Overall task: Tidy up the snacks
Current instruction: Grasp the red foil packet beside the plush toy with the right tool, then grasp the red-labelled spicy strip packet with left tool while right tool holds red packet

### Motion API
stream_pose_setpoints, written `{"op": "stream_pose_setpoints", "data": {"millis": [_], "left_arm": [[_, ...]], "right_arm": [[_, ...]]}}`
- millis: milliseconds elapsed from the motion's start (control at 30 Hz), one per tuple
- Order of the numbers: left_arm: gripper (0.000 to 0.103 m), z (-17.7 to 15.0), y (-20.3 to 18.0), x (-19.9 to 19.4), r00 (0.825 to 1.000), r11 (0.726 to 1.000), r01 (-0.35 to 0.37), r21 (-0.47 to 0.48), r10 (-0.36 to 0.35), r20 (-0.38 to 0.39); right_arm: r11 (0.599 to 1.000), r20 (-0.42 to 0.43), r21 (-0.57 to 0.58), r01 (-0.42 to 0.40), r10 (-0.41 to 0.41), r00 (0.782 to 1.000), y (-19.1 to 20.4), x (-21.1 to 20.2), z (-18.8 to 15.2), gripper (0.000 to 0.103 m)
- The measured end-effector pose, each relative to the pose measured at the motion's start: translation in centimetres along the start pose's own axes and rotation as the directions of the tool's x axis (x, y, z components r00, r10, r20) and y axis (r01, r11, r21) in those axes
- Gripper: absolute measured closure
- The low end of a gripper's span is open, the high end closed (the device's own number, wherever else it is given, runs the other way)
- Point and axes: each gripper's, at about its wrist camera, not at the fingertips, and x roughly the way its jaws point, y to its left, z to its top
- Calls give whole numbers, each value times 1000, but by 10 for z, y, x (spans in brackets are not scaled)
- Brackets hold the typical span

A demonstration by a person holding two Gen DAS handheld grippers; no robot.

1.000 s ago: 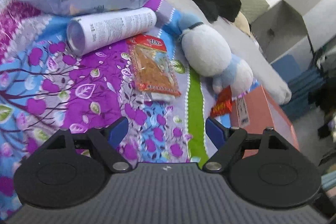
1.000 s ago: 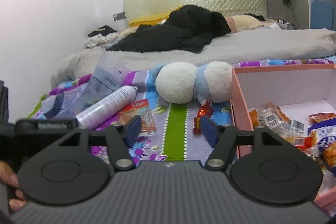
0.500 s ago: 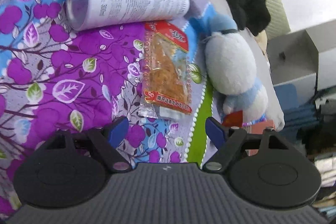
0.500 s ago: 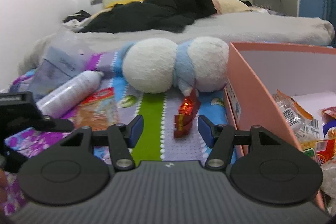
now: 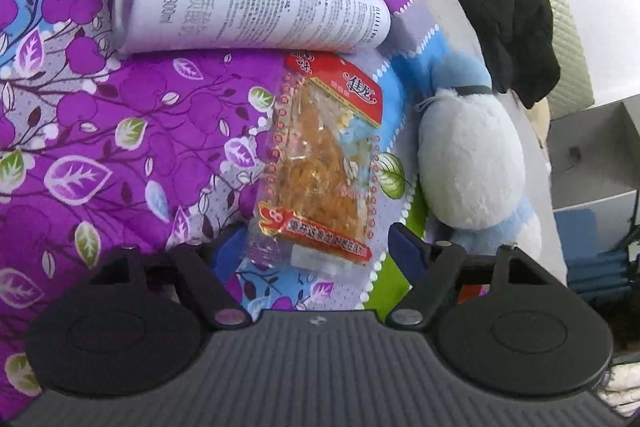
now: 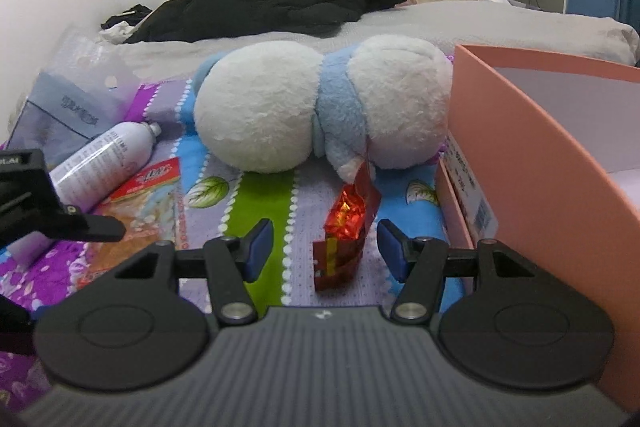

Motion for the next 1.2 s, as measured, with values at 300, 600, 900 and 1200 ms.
{"op": "stream_pose_setpoints", "data": {"millis": [300,600,900,1200], "left_arm": [[65,-1,0,3,997,999,-35,20,34,63],[87,-17,1,-19,999,999,25,34,-26,45],[90,-54,24,-62,999,998,45,43,-45,4],[91,-108,49,-120,998,991,51,124,-45,-54]], "right_arm": [[998,-11,-8,58,-58,998,2,7,-1,79],[998,-3,-34,48,-48,999,2,-20,-2,79],[997,-12,-75,25,-26,1000,5,-69,-17,79],[992,-3,-127,-3,3,1000,8,-123,-30,79]]}}
